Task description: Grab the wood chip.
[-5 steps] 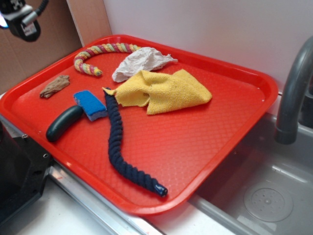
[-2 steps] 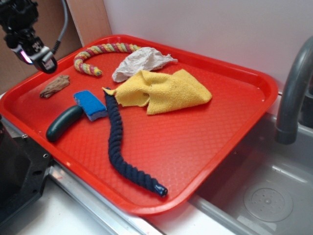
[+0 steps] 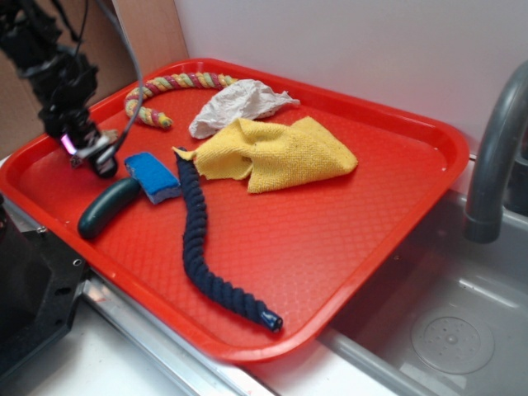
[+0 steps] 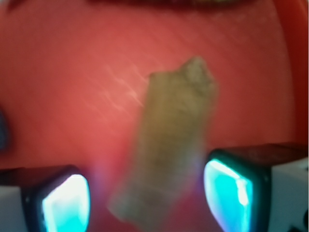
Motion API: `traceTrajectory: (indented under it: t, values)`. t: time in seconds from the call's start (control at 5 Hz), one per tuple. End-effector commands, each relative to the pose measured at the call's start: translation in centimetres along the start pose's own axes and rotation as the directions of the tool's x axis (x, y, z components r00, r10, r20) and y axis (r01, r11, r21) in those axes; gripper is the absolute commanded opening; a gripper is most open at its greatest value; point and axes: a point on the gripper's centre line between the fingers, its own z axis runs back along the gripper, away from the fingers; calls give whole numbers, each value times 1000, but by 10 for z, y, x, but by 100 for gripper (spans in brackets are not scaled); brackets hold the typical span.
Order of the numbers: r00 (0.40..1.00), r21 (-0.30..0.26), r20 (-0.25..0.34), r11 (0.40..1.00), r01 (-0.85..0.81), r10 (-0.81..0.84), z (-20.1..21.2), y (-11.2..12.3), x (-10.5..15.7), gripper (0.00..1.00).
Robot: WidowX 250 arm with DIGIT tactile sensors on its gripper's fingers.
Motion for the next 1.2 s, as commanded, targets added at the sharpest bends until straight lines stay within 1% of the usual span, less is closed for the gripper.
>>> traceTrajectory:
  t: [0.0,0.2,0.4,0.6,0.8,1.0]
  values:
    - [997,24,-69,999,43,-41,-22,-15,-43,0]
    - [996,30,-72,999,45,-43,-20,-16,-57,0]
    - [996,18,-75,999,43,-42,8,-33,-8,0]
    - [998,10,0,998,68,-68,53,-74,45,0]
    - [998,10,0,998,68,-68,53,-74,45,100]
    - [998,10,0,998,68,-68,53,-74,45,100]
